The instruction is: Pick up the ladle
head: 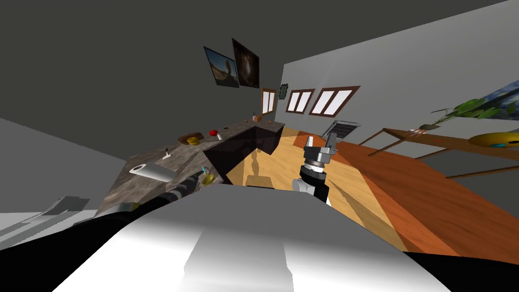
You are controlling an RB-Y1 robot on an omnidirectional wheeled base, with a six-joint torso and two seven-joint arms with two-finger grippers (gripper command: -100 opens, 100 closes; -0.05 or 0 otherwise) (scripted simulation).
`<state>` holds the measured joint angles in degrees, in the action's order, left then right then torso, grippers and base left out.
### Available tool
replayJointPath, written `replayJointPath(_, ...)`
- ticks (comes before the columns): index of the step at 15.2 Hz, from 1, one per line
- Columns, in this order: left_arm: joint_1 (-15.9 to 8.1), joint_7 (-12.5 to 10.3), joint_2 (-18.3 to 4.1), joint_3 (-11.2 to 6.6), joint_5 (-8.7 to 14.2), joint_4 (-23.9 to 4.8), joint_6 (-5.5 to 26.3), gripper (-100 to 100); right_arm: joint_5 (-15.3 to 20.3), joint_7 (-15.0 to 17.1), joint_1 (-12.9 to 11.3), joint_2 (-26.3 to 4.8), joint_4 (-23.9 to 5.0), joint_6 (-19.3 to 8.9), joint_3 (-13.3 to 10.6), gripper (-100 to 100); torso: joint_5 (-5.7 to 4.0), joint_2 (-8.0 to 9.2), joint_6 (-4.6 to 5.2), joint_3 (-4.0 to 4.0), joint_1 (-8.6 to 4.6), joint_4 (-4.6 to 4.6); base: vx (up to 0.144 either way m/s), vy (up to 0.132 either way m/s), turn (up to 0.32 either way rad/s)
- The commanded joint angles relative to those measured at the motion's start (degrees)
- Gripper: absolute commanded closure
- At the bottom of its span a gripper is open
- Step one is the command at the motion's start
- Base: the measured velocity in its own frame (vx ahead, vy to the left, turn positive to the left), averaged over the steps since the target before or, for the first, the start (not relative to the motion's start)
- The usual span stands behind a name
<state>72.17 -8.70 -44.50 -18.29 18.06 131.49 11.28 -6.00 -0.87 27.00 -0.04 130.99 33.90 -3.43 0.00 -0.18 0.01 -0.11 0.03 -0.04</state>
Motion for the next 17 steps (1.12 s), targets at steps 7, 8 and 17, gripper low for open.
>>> replayJointPath(7,8.71,-0.95,-5.99,-2.86,2.54,1.08,7.65,-100,0.00,0.00,0.00,0.00,0.00,0.00,0.00,0,-0.01,-0.04,0.00,-0.02,-0.01,-0.01,0.032,0.010,-0.197)
replayJointPath(8,9.24,-0.95,-5.99,-2.86,2.54,1.08,7.65,-100,0.00,0.00,0.00,0.00,0.00,0.00,0.00,0,-0.01,-0.05,0.01,-0.03,-0.03,-0.01,0.035,0.008,-0.176)
replayJointPath(17,19.03,-2.00,-11.92,-5.64,5.32,2.42,15.66,-100,0.00,0.00,0.00,0.00,0.00,0.00,0.00,0,0.00,-0.13,0.01,-0.07,-0.03,-0.03,0.043,0.012,-0.199)
